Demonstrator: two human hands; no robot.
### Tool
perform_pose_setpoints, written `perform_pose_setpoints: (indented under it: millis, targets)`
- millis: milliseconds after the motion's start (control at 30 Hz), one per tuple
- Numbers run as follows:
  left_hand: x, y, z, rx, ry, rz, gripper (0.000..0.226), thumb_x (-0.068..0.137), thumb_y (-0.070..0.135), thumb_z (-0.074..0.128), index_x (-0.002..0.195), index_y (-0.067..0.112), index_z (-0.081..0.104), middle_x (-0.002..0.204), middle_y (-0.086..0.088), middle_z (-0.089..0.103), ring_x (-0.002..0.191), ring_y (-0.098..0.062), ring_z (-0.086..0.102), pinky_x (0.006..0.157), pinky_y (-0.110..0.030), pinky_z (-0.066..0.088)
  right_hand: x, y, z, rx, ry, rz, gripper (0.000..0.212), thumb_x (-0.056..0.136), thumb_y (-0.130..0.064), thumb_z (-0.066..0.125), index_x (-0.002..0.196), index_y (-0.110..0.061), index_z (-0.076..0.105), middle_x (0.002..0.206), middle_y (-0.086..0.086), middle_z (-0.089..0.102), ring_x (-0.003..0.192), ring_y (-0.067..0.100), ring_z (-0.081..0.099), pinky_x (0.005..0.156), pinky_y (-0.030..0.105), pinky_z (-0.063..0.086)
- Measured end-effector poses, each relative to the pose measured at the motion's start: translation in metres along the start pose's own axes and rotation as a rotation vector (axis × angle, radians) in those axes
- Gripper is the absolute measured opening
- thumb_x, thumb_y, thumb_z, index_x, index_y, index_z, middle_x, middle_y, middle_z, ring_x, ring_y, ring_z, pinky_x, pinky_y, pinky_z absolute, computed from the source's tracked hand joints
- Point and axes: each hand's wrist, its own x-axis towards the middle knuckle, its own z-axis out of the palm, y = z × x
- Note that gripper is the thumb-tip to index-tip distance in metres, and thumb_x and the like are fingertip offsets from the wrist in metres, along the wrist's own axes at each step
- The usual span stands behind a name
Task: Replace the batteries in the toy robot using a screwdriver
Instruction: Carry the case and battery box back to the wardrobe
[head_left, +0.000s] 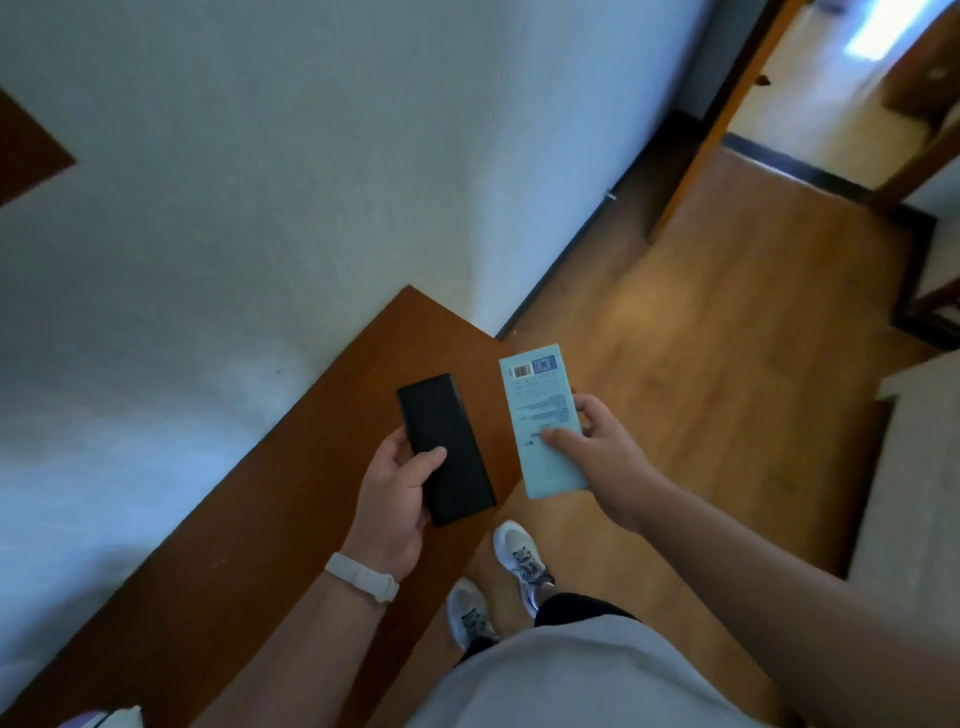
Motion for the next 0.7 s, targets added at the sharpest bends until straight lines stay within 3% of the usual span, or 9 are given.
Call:
perform_pose_setpoints:
  millis: [267,433,700]
  targets:
    - [-0.003,-0.007,0.084,0.119,-0.196,-0.019,0.037,0.094,0.007,0.066,0.126,0.024,0.062,0.110,-0.003,0.076,0.100,-0.024,0.074,0.082,-0.048,0.062,-0.056,0.003,-0.071,0.173,0.192,-0.091,0.029,0.090,-0.018,0.068,0.116,-0.022,0.055,0.107,0.005,0.075,0.095,0.026,0.073,0.074,0.037,0.057]
    - [-0.007,-0.010,0.152,0.196,-0.275,-0.016,0.036,0.093,0.008,0.066,0.126,0.022,0.062,0.110,-0.004,0.076,0.096,-0.022,0.075,0.077,-0.044,0.062,-0.073,0.000,-0.125,0.277,0.288,-0.145,0.028,0.092,-0.015,0.067,0.117,-0.021,0.055,0.107,0.004,0.075,0.095,0.025,0.073,0.070,0.033,0.058]
    - [-0.014,-0.040,0.298,0.347,-0.403,-0.029,0.037,0.095,0.013,0.065,0.130,0.021,0.059,0.109,-0.004,0.076,0.096,-0.023,0.075,0.073,-0.042,0.062,-0.101,-0.005,-0.253,0.344,0.442,-0.180,0.022,0.093,-0.018,0.064,0.112,-0.028,0.057,0.098,-0.007,0.075,0.091,0.019,0.074,0.071,0.032,0.059]
